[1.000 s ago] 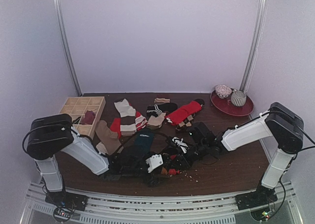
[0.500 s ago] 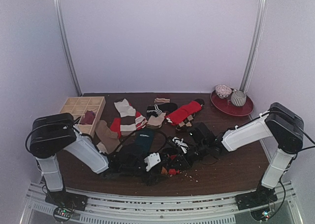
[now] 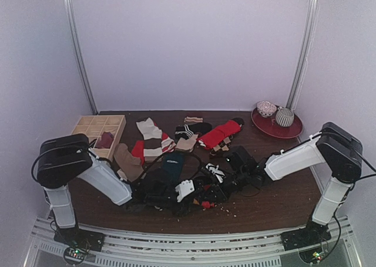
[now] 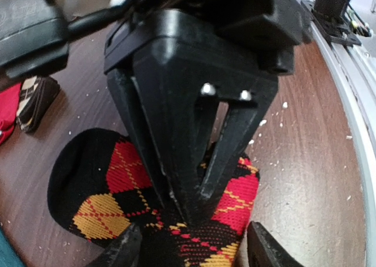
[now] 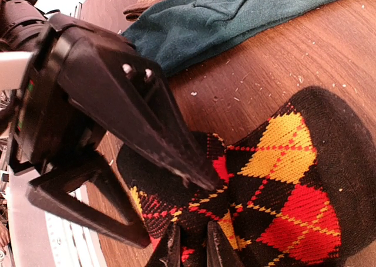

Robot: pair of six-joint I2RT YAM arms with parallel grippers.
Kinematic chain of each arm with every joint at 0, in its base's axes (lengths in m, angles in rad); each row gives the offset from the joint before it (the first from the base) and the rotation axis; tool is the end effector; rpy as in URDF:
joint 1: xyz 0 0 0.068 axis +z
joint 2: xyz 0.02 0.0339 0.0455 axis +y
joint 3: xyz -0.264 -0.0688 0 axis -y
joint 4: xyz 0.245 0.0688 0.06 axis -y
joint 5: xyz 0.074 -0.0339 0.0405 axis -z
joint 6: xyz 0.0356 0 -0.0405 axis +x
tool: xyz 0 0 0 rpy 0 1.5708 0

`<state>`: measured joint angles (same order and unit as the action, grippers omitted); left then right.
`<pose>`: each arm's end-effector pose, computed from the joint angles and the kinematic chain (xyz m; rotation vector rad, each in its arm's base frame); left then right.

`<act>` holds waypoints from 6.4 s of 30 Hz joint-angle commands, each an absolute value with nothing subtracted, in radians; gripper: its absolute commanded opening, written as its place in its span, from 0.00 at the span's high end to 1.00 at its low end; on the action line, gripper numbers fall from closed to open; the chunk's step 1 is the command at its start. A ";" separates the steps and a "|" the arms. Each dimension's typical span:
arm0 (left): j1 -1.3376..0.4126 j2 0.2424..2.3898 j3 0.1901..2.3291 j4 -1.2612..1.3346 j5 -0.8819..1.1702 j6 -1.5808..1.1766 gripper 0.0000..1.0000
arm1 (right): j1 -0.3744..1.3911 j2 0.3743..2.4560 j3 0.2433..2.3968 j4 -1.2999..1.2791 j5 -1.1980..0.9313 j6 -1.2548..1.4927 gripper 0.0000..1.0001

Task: Roll the socks
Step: Roll a pair of socks at the center of the board.

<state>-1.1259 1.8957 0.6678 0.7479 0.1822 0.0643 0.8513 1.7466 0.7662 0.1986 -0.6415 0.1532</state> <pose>0.1404 -0.3095 0.1028 1.3025 1.7117 -0.8289 0.1983 0.2586 0.1311 -1.1687 2.2098 1.2173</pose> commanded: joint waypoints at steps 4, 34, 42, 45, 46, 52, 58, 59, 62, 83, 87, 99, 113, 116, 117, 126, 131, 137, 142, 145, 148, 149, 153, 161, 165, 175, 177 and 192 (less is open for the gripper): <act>-1.118 1.965 0.715 0.727 0.245 0.057 0.53 | 0.859 1.832 0.711 0.005 -0.538 0.150 0.85; -1.044 2.079 0.751 0.228 0.391 -0.287 1.00 | 1.038 1.314 0.361 0.560 -0.153 -0.323 0.25; -1.044 2.091 0.761 0.220 0.395 -0.276 1.00 | 1.038 1.459 0.455 0.510 -0.175 -0.354 0.27; -1.044 2.092 0.765 0.222 0.400 -0.267 1.00 | 1.038 1.505 0.482 0.496 -0.166 -0.331 0.33; -1.045 2.093 0.767 0.220 0.401 -0.264 1.00 | 1.038 1.517 0.490 0.488 -0.167 -0.326 0.36; -1.044 2.100 0.783 0.205 0.400 -0.235 1.00 | 1.036 1.603 0.559 0.403 -0.169 -0.273 0.55; -1.045 2.097 0.792 0.188 0.376 -0.218 1.00 | 1.036 1.635 0.575 0.359 -0.172 -0.209 0.80; -1.044 2.096 0.794 0.189 0.374 -0.218 1.00 | 1.035 1.635 0.574 0.352 -0.168 -0.192 0.81; -1.043 2.095 0.805 0.179 0.372 -0.211 1.00 | 1.037 1.621 0.567 0.338 -0.148 -0.156 0.56; -1.043 2.100 0.818 0.155 0.368 -0.193 1.00 | 0.998 1.575 0.438 0.622 -0.236 -0.137 0.50; -1.043 2.100 0.817 0.156 0.368 -0.194 1.00 | 0.990 1.598 0.422 0.631 -0.255 -0.111 0.58; -1.043 2.033 0.844 0.146 0.280 -0.165 0.84 | 0.982 1.622 0.335 0.703 -0.237 0.095 1.00; -1.054 1.646 0.644 0.445 0.017 -0.081 0.20 | 0.924 1.676 0.230 0.706 -0.291 0.464 1.00; -1.065 1.553 0.507 0.674 0.074 -0.035 0.21 | 0.918 1.699 0.197 0.784 -0.328 0.541 1.00; -1.067 1.541 0.476 0.744 0.102 -0.010 0.21 | 0.915 1.708 0.193 0.800 -0.335 0.557 1.00; -1.069 1.770 0.560 0.997 0.350 0.065 0.23 | 0.908 1.782 0.187 0.878 -0.384 0.598 1.00; -1.069 1.901 0.645 1.018 0.430 0.069 0.24 | 0.906 1.782 0.185 0.880 -0.392 0.585 1.00; -1.068 1.971 0.722 0.983 0.467 0.077 0.25 | 0.903 1.781 0.190 0.854 -0.401 0.567 1.00; -1.068 2.034 0.774 0.926 0.468 0.091 0.25 | 0.901 1.790 0.190 0.856 -0.413 0.560 1.00; -1.068 2.068 0.819 0.831 0.471 0.094 0.28 | 0.899 1.796 0.192 0.858 -0.421 0.560 1.00; -1.067 2.086 0.834 0.744 0.482 0.079 0.35 | 0.894 1.793 0.192 0.855 -0.427 0.559 1.00; -1.068 2.087 0.830 0.729 0.483 0.068 0.37 | 0.894 1.791 0.193 0.852 -0.430 0.559 1.00; -1.068 2.096 0.826 0.636 0.476 0.024 0.49 | 0.887 1.778 0.188 0.846 -0.442 0.563 1.00; -1.069 2.110 0.855 0.481 0.485 -0.014 0.47 | 0.866 1.752 0.215 0.764 -0.472 0.532 1.00; -1.070 2.130 0.877 0.428 0.485 -0.019 0.49 | 0.854 1.750 0.230 0.728 -0.482 0.514 1.00; -1.075 2.124 0.842 0.366 0.507 -0.085 1.00 | 0.841 1.751 0.255 0.696 -0.499 0.485 1.00; -1.078 2.124 0.816 0.373 0.520 -0.129 1.00 | 0.839 1.740 0.269 0.667 -0.497 0.472 1.00; -1.077 2.164 0.739 0.149 0.597 -0.318 1.00 | 0.878 1.246 0.274 0.594 -0.175 -0.046 0.47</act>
